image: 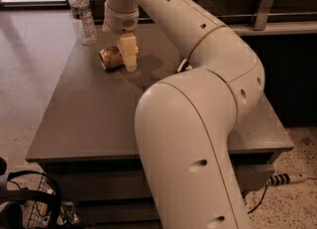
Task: Place orange can upright
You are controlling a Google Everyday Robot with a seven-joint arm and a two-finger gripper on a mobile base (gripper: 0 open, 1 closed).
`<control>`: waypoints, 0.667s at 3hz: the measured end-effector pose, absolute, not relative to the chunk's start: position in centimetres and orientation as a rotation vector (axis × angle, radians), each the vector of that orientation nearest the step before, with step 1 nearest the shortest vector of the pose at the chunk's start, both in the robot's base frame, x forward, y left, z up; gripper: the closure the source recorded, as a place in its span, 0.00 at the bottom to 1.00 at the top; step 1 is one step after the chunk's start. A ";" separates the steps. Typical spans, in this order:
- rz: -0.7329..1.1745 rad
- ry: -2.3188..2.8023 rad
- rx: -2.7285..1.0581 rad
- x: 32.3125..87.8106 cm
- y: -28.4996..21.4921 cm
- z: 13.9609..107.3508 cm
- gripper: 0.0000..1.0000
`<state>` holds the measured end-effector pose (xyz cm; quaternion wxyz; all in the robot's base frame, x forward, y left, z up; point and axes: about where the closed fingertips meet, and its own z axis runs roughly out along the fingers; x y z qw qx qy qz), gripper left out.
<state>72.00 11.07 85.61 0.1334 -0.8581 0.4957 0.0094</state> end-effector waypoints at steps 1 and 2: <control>0.055 1.436 -2.479 71.8 11.5 85.1 0.00; 0.076 1.445 -2.484 71.7 11.6 84.3 0.08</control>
Offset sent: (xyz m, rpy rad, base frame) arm -0.0127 -0.0029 -0.0179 -0.0036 0.0705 -0.0024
